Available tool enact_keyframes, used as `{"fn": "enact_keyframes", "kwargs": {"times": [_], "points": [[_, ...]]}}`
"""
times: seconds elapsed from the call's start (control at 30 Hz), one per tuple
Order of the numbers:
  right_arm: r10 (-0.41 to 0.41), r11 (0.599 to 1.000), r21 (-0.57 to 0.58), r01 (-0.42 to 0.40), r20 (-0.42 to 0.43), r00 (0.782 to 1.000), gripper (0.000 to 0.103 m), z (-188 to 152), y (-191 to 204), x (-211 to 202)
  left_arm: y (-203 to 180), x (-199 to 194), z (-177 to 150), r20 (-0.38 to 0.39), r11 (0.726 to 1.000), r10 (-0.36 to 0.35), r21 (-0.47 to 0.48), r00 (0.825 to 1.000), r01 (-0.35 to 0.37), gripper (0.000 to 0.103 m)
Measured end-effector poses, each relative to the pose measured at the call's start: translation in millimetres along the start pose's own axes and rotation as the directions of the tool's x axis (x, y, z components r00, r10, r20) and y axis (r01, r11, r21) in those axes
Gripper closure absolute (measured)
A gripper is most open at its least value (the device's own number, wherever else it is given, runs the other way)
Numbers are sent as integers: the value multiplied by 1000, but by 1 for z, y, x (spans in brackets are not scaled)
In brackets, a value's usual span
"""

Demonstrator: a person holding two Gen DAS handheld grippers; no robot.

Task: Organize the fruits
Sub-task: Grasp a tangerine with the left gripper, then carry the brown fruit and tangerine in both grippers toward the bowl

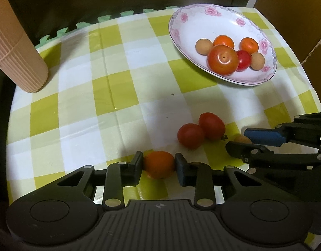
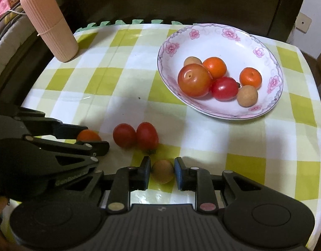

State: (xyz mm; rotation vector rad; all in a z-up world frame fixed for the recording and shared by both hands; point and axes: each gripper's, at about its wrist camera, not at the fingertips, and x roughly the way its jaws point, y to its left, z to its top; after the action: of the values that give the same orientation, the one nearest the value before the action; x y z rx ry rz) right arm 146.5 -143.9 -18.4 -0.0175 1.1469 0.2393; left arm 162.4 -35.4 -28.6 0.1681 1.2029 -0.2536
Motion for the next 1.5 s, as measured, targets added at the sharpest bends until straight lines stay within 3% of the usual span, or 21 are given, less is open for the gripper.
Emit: {"fn": "enact_keyframes", "kwargs": {"times": [0.63, 1.07, 1.5], "points": [[2, 999, 47, -7, 91, 996, 79, 11, -12, -33, -1, -28, 11, 71, 998, -54, -22, 996, 55, 63], [-17, 996, 92, 4, 144, 989, 79, 32, -33, -48, -17, -38, 46, 118, 998, -64, -15, 991, 66, 62], [-61, 988, 149, 40, 141, 988, 79, 56, -66, -44, -36, -27, 84, 121, 999, -54, 11, 991, 53, 62]]}}
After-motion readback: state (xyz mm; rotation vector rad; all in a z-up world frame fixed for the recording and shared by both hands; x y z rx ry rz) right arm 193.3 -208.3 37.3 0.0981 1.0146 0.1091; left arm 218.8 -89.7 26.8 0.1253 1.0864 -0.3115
